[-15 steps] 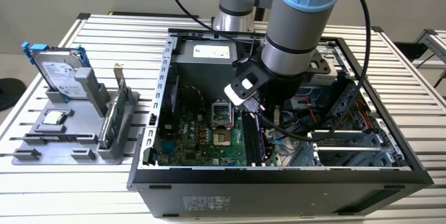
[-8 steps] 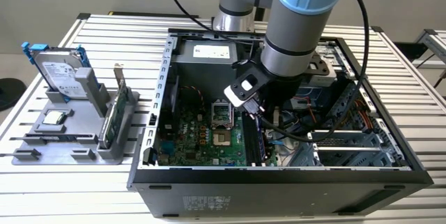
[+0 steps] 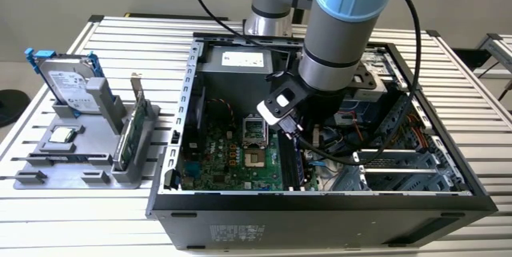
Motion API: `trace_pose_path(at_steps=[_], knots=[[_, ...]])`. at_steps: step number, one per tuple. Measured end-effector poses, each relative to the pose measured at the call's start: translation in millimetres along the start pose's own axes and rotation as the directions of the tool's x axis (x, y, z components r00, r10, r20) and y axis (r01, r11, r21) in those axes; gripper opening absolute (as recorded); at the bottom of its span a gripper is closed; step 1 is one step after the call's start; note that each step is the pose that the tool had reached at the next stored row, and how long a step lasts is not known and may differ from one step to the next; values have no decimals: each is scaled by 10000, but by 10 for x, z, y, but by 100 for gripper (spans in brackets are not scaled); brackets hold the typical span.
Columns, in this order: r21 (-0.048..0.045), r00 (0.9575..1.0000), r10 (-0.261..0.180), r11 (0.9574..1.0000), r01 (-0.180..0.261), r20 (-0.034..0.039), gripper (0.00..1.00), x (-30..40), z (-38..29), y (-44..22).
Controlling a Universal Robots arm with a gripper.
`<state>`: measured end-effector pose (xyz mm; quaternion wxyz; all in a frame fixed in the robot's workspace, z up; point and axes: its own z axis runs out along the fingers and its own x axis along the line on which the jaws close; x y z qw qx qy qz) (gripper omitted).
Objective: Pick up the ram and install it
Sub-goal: 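Press down the ram until it locks into place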
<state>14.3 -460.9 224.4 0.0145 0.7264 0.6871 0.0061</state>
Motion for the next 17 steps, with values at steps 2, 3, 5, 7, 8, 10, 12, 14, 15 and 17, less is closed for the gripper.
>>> trace_pose_path(at_steps=[2,3,5,7,8,10,12,14,15,17], knots=[[1,10000,0,10000,0,5,0,0,6,0],[1,10000,0,10000,0,6,0,0,8,0],[0,10000,0,10000,0,3,0,0,15,-1],[1,10000,0,10000,0,6,0,0,25,-1],[1,10000,0,10000,0,8,0,0,30,-1],[0,10000,0,10000,0,1,0,0,43,-1],[1,10000,1,10000,-1,3,0,0,46,-2],[1,10000,1,10000,-1,3,0,1,47,-2],[1,10000,0,10000,0,2,0,1,47,-2],[0,10000,0,10000,0,2,0,0,48,-2]])
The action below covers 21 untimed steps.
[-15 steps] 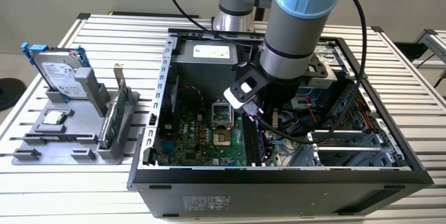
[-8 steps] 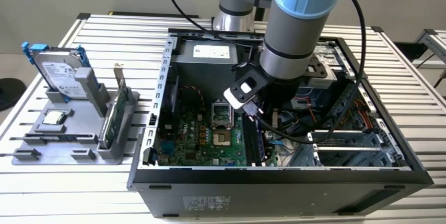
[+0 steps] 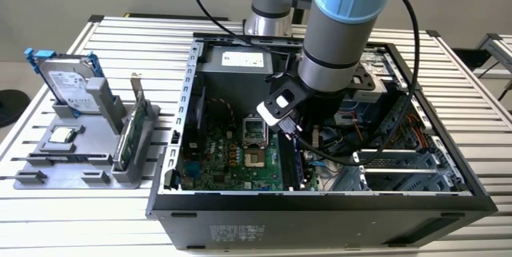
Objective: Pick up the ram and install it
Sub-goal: 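Press down the ram until it locks into place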
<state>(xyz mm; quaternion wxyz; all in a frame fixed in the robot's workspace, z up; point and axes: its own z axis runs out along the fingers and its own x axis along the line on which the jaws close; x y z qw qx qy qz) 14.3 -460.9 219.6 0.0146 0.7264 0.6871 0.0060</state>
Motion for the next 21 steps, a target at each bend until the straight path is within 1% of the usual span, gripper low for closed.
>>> trace_pose_path(at_steps=[3,4,5,6,21], knots=[[-1,10000,0,10000,0,-2,0,0,-6,0],[-4,10000,1,10000,-1,-14,0,1,-26,1],[-7,10000,1,10000,-1,-30,0,3,-64,3],[-1,10000,0,10000,0,-7,0,0,-121,4],[0,10000,1,10000,-1,-1,0,-9,-807,24]])
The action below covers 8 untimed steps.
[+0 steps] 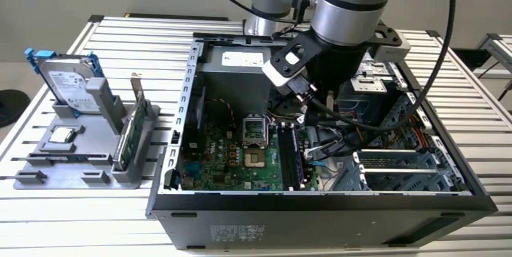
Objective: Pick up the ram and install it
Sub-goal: 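Press down the ram until it locks into place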
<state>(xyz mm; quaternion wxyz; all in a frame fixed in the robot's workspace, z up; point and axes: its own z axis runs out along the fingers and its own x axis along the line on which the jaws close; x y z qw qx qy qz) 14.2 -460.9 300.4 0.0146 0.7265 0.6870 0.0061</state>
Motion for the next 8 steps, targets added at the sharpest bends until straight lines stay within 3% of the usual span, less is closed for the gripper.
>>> trace_pose_path(at_steps=[3,8], knots=[[0,10000,-1,10000,1,1,0,-2,-127,4],[0,10000,-1,10000,1,-1,0,-1,-144,5]])
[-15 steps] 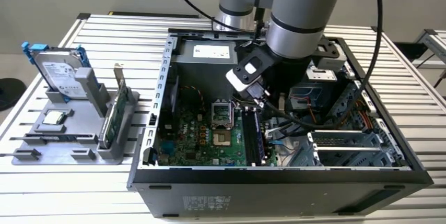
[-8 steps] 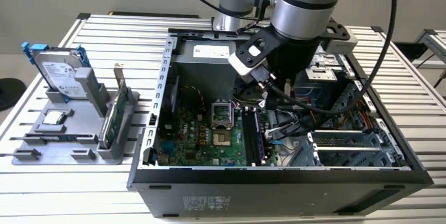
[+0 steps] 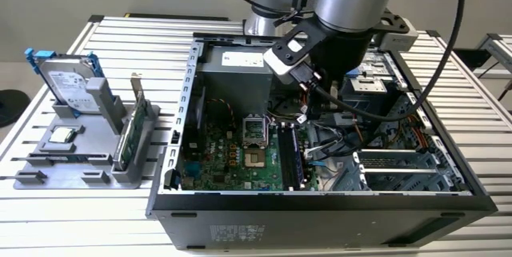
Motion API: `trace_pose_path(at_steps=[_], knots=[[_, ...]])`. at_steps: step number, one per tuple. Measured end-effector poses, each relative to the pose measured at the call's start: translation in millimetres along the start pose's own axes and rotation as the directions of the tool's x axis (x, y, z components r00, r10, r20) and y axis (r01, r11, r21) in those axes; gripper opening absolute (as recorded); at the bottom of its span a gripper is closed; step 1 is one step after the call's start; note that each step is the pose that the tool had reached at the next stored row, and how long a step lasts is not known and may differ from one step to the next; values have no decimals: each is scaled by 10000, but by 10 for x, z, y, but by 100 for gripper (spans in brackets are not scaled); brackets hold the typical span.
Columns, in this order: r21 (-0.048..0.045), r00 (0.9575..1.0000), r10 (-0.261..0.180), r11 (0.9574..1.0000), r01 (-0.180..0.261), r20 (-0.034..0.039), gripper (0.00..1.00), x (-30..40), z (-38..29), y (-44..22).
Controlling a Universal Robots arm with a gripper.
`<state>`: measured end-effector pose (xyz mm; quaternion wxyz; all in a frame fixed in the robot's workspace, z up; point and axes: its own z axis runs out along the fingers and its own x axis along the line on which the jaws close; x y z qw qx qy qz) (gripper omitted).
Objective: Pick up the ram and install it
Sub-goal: 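Press down the ram until it locks into place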
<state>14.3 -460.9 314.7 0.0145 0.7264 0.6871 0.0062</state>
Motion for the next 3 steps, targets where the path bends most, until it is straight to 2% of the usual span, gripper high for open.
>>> trace_pose_path(at_steps=[3], knots=[[0,10000,1,10000,-1,0,0,0,0,0]])
